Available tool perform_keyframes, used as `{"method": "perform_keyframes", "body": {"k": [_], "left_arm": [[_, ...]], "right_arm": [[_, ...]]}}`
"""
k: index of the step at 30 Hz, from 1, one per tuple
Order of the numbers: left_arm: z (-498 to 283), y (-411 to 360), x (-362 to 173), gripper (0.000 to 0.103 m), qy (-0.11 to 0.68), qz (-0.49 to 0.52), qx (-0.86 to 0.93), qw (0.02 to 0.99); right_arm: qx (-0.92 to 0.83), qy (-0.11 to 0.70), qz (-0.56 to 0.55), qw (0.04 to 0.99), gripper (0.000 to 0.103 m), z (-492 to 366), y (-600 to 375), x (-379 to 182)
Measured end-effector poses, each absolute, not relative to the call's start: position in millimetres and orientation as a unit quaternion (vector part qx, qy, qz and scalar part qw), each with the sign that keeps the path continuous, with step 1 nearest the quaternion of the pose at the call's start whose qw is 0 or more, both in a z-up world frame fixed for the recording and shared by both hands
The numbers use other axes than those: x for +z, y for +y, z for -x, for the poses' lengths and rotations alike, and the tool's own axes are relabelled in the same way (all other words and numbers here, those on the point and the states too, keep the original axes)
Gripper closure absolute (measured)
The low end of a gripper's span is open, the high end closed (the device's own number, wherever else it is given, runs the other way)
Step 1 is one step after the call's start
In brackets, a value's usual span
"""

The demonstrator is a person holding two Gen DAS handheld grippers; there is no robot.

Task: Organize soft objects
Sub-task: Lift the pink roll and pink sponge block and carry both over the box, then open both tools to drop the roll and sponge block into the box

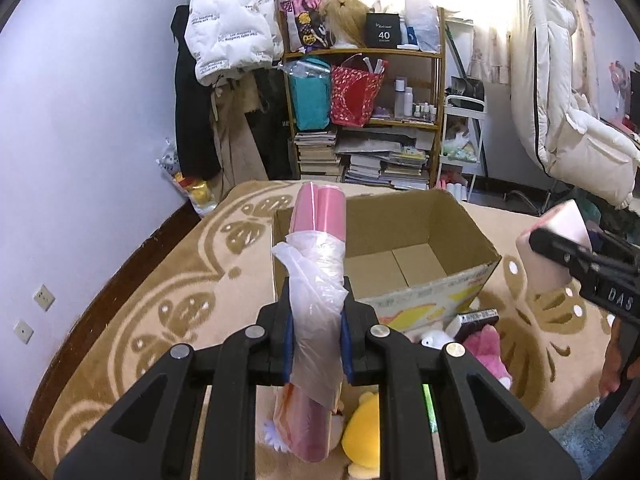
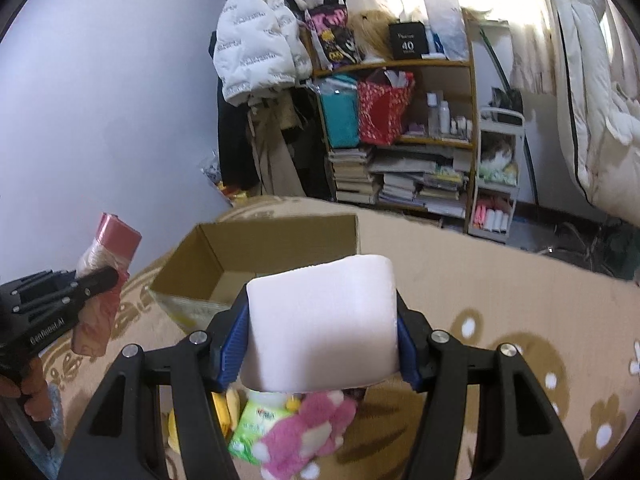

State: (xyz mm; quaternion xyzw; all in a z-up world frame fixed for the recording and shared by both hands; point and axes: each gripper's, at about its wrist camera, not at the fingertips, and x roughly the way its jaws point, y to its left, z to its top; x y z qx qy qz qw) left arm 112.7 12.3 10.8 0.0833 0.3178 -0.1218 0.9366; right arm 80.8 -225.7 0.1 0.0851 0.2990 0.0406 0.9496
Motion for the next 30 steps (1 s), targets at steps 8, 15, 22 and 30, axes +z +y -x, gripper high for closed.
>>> {"method": "perform_keyframes", "body": {"k": [8,15,22,30], "left_arm": [[-134,11,14,0.086,0.307,-0.101,-0.129,0.937],[-170,2,12,0.086,0.305,-0.099,-0.138,0.937],[-198,-4,7,0.089,0.307,-0.111,-0.163,0.931],[-215,1,4,0.089,0.307,-0.076,-0.174,0.933]], "right_arm": [[0.052,0.277,-0.087,0.955,0.037,-113,-218,20],[0.064,0.272,-0.069,0.958,0.037,-141,-204,21],[0.073,0.289,-0.072,0.952,0.037,-163,-192,7],[0.072,0.305,-0.069,0.947,0.037,-188,-189,-5]]}}
